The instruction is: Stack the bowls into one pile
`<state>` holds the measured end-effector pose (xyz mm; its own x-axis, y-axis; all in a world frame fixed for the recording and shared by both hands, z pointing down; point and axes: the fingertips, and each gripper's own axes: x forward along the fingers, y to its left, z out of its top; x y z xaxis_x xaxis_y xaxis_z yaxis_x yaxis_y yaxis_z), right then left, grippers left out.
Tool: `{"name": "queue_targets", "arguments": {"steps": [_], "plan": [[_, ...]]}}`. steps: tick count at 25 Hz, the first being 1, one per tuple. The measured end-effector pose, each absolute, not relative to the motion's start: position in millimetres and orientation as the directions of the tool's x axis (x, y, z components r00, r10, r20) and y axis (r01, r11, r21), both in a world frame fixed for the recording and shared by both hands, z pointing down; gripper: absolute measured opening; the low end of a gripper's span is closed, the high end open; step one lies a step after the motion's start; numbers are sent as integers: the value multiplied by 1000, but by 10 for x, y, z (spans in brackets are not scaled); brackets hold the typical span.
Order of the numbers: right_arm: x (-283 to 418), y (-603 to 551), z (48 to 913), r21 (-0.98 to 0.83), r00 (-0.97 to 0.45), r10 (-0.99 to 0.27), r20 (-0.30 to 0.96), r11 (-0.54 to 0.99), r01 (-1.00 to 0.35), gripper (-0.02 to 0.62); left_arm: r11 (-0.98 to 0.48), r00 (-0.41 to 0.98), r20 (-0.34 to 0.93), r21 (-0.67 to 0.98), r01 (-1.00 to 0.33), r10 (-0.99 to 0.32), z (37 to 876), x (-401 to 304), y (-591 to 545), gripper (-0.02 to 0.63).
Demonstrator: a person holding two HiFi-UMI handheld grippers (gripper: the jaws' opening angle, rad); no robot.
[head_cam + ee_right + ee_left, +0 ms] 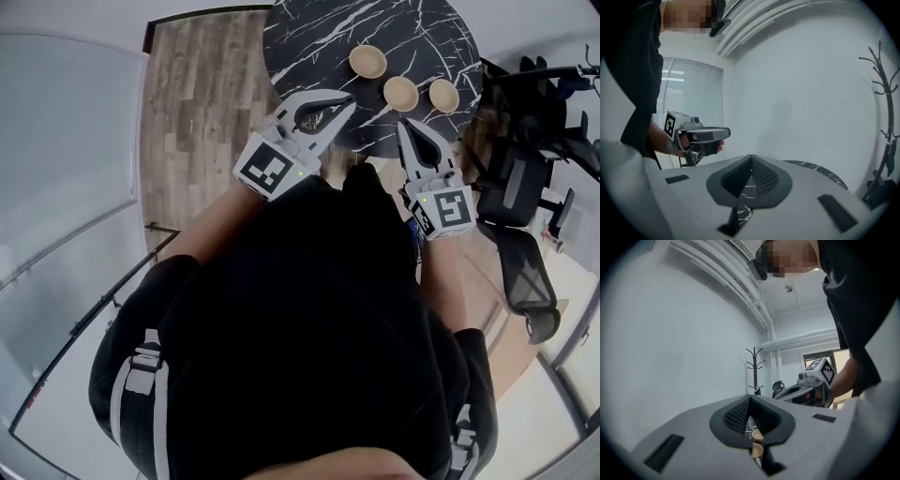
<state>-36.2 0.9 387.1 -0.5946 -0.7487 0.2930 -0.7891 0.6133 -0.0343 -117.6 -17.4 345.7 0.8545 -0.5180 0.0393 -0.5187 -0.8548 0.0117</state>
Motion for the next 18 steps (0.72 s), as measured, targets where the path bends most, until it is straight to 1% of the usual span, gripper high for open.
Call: {"name": "queue_targets", "arguments": {"steps": [11,18], "plan": [[-190,-708,4289,-44,-635,-686,354,666,-745,-3,-775,775,33,16,-632,-631,3520,-1202,-600,3],[-81,-1093,4760,-62,-648,-636,420,692,-719,-3,-727,728,8,-30,-686,-686,3538,-1073,-832,3]]}}
